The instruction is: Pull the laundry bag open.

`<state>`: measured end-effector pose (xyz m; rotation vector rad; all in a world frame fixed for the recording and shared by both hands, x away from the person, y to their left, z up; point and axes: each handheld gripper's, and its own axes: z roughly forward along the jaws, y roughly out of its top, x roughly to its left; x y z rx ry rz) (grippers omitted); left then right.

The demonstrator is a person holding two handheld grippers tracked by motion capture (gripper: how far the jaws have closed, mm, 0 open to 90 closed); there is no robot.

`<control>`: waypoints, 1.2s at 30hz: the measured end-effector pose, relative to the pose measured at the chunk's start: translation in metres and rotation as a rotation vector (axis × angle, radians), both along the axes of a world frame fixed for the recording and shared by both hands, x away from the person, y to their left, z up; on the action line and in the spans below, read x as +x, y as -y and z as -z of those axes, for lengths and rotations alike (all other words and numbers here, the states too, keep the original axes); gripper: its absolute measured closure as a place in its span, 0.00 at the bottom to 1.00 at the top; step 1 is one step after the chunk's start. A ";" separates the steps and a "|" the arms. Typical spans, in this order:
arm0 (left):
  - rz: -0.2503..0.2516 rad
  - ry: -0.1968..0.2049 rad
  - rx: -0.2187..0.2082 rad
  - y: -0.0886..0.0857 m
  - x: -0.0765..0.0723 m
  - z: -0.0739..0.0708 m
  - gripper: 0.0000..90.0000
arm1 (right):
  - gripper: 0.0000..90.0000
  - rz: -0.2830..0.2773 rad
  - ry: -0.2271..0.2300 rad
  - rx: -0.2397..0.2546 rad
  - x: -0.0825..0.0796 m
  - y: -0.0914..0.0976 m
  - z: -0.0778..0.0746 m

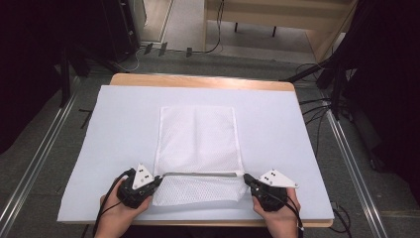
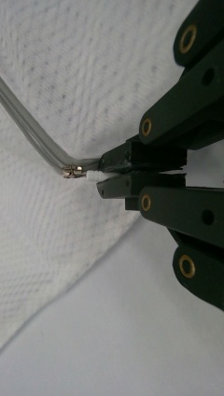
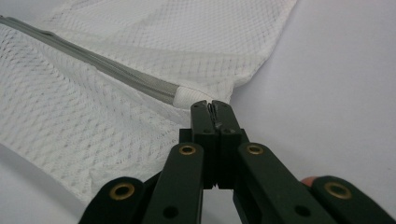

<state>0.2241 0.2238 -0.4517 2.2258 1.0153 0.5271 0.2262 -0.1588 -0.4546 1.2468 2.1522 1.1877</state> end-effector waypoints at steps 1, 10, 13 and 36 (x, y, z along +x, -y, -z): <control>-0.005 -0.001 -0.001 -0.003 -0.001 0.000 0.98 | 1.00 0.001 -0.001 0.000 0.000 0.000 0.000; -0.075 -0.024 -0.094 -0.037 -0.006 0.003 0.98 | 1.00 -0.017 -0.033 0.029 -0.002 0.005 0.002; -0.084 -0.010 -0.184 -0.041 -0.008 0.002 0.97 | 1.00 -0.033 -0.015 -0.005 -0.005 -0.002 0.004; -0.255 0.058 -0.416 -0.082 -0.008 -0.005 0.00 | 0.22 0.069 0.019 0.158 0.001 0.058 -0.006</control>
